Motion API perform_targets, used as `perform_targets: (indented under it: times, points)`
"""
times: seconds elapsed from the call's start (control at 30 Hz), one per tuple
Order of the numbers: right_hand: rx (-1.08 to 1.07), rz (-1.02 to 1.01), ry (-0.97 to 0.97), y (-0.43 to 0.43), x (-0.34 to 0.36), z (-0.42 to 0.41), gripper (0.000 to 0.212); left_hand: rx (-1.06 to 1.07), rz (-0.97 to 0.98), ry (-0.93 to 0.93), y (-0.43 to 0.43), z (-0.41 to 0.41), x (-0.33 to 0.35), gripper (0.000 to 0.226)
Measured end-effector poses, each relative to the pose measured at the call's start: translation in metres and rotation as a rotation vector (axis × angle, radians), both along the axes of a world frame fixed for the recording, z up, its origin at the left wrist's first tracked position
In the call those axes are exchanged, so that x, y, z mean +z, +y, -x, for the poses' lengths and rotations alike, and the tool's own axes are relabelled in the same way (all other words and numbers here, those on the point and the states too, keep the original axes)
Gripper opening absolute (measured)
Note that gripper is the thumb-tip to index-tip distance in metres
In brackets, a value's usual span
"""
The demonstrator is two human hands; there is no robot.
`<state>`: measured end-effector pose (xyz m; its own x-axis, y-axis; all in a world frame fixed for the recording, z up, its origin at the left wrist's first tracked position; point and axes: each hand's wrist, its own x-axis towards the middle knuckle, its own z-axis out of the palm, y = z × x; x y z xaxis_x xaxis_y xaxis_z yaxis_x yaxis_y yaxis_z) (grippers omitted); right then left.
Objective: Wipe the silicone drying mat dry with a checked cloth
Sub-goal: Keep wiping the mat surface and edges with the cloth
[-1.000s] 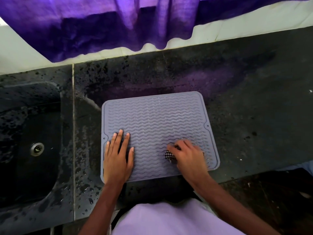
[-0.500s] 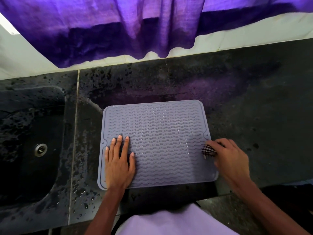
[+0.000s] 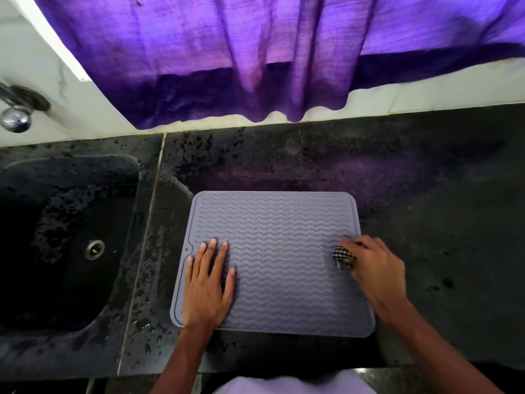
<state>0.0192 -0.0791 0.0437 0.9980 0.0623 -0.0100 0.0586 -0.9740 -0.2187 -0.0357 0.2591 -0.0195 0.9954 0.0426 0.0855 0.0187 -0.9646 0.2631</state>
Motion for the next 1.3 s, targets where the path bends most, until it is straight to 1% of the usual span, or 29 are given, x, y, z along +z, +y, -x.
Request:
perform_targets:
  times: [0.13, 0.2, 0.27, 0.3, 0.37, 0.43, 0.5, 0.53, 0.57, 0.6, 0.7, 0.77, 0.93, 1.13, 1.3]
  points:
    - [-0.089, 0.059, -0.016, -0.022, 0.005, 0.008, 0.040, 0.002, -0.014, 0.009, 0.000, 0.000, 0.000, 0.061]
    - [-0.155, -0.009, -0.015, -0.029, 0.009, 0.012, 0.040, 0.005, -0.019, 0.011, -0.001, 0.000, 0.001, 0.062]
    - [-0.247, -0.172, -0.010, -0.034, 0.010, 0.016, 0.040, 0.006, -0.023, 0.015, -0.001, 0.000, 0.000, 0.062]
    - [-0.310, -0.290, -0.020, -0.036, 0.009, 0.018, 0.038, 0.007, -0.025, 0.015, -0.001, 0.001, 0.000, 0.062]
    - [-0.503, -0.588, -0.019, -0.041, 0.008, 0.015, 0.033, 0.007, -0.030, 0.019, -0.001, 0.001, -0.001, 0.062]
    - [-0.715, -0.889, 0.058, -0.045, 0.010, 0.010, 0.027, 0.003, -0.030, 0.020, -0.001, 0.001, -0.002, 0.061]
    - [-0.798, -1.058, 0.103, -0.051, 0.009, 0.006, 0.019, 0.001, -0.030, 0.024, 0.000, 0.001, -0.004, 0.061]
    - [-0.808, -1.074, 0.092, -0.056, 0.007, 0.004, 0.015, 0.001, -0.031, 0.029, 0.000, 0.002, -0.004, 0.061]
    - [-0.817, -1.065, 0.065, -0.059, 0.006, 0.001, 0.013, 0.004, -0.029, 0.032, 0.001, 0.002, -0.005, 0.061]
    - [-0.821, -1.020, 0.026, -0.062, 0.004, -0.002, 0.016, 0.009, -0.024, 0.035, 0.000, 0.003, -0.005, 0.061]
    - [-0.806, -0.736, -0.032, -0.066, 0.004, -0.011, 0.038, 0.023, -0.001, 0.046, -0.001, 0.004, -0.006, 0.061]
    - [-0.761, -0.641, -0.041, -0.064, 0.006, -0.016, 0.043, 0.038, 0.007, 0.053, -0.001, 0.006, -0.006, 0.061]
    - [-0.699, -0.491, -0.099, -0.056, -0.001, -0.021, 0.044, 0.062, 0.008, 0.069, -0.001, 0.008, -0.007, 0.062]
    - [-0.826, -0.408, -0.101, -0.048, 0.005, -0.020, 0.050, 0.046, 0.022, 0.072, 0.001, 0.006, -0.005, 0.062]
    - [-0.795, -0.304, -0.083, -0.047, 0.011, -0.014, 0.046, 0.010, 0.073, 0.073, 0.005, 0.006, -0.003, 0.064]
